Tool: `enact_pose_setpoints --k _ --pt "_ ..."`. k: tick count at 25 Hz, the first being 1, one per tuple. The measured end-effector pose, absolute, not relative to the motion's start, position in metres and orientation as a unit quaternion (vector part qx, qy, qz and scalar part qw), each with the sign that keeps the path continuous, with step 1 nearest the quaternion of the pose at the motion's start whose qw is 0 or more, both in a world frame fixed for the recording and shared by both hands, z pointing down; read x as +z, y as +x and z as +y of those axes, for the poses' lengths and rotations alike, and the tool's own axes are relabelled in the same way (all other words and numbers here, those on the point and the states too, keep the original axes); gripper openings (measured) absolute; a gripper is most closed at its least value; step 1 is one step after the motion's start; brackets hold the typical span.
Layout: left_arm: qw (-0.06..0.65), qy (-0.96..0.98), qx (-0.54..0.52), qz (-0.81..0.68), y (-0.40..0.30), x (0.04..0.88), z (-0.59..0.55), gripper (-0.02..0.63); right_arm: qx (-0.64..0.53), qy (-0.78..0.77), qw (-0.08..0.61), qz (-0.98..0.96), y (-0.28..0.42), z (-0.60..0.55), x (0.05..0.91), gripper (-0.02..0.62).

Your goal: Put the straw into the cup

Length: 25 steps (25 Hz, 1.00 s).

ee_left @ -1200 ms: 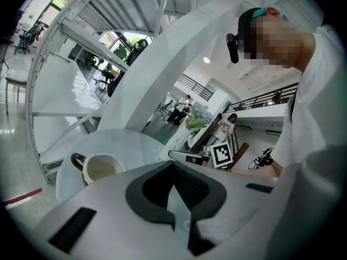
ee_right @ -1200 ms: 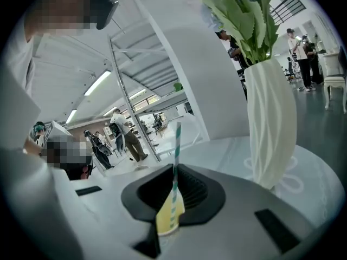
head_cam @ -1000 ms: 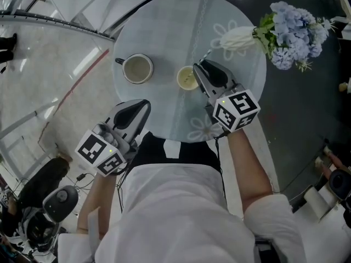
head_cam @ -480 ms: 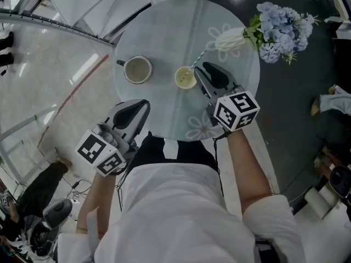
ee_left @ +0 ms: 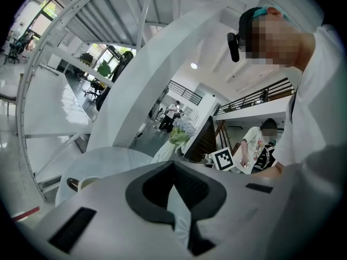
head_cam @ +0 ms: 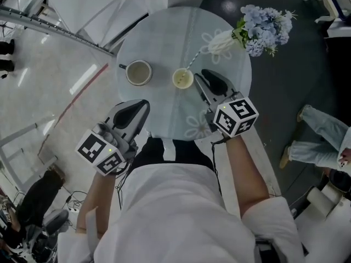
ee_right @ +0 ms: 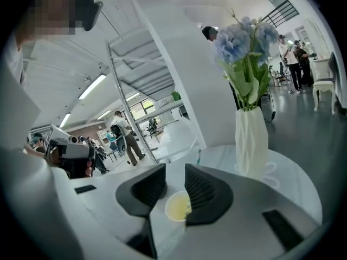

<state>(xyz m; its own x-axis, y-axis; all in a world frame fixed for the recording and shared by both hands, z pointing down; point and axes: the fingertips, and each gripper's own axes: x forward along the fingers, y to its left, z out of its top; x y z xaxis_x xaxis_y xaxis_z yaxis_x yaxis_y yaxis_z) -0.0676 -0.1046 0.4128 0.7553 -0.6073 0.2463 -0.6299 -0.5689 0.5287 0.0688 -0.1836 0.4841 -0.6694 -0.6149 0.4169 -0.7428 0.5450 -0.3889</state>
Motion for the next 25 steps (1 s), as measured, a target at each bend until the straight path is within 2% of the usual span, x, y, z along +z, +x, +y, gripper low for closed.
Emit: enact_pose_setpoints --k 17,25 --pt "0.258 0.909 0.005 -0.327 -0.072 0.358 -0.075 0.021 0.234 0.417 0.080 -0.875 0.066 -0.134 0.408 0.072" --pt "0.239 0.917 0.003 -0.320 -0.074 0.338 -0.062 0.021 0.219 0.418 0.070 -0.879 0.060 -0.111 0.384 0.067"
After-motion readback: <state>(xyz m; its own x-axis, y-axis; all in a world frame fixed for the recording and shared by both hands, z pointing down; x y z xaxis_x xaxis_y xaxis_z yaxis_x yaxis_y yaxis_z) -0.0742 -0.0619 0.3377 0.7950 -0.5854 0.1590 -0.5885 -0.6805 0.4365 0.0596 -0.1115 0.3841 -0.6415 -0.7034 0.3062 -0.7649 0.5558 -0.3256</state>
